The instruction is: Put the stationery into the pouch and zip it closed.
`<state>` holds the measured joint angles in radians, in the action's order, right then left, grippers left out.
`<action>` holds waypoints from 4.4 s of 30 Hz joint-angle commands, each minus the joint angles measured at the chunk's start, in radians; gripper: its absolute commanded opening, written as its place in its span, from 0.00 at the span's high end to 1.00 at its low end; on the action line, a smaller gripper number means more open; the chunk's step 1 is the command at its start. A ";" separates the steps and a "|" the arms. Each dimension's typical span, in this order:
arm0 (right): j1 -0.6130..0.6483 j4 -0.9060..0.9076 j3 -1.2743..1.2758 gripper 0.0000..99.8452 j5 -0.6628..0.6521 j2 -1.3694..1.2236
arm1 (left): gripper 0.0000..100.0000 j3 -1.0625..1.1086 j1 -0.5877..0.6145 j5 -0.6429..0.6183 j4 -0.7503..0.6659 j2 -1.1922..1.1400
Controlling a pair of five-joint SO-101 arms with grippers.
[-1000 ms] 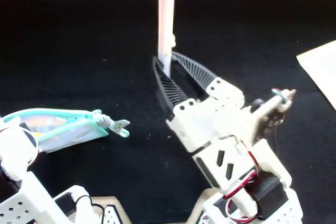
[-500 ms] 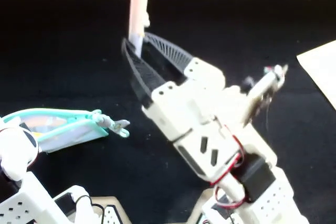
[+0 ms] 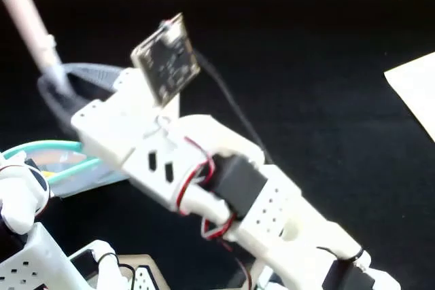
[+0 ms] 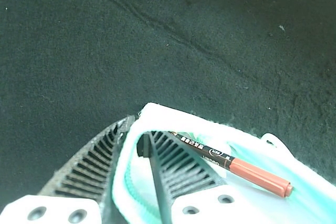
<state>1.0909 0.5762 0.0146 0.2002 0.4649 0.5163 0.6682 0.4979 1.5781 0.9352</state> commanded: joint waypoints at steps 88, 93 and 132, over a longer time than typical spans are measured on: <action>-0.341 -0.134 0.596 0.86 -0.066 0.262 | 0.99 0.085 -0.021 -0.008 0.026 -0.022; -0.398 0.234 0.412 0.86 -0.130 0.260 | 0.99 0.085 -0.021 -0.008 0.026 -0.022; -0.117 0.097 0.880 0.75 -0.117 0.260 | 0.99 0.079 -0.021 -0.006 0.026 -0.028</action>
<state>0.9421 0.7142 0.8922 0.0729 0.7012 0.5240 0.6636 0.4964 1.5827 0.9352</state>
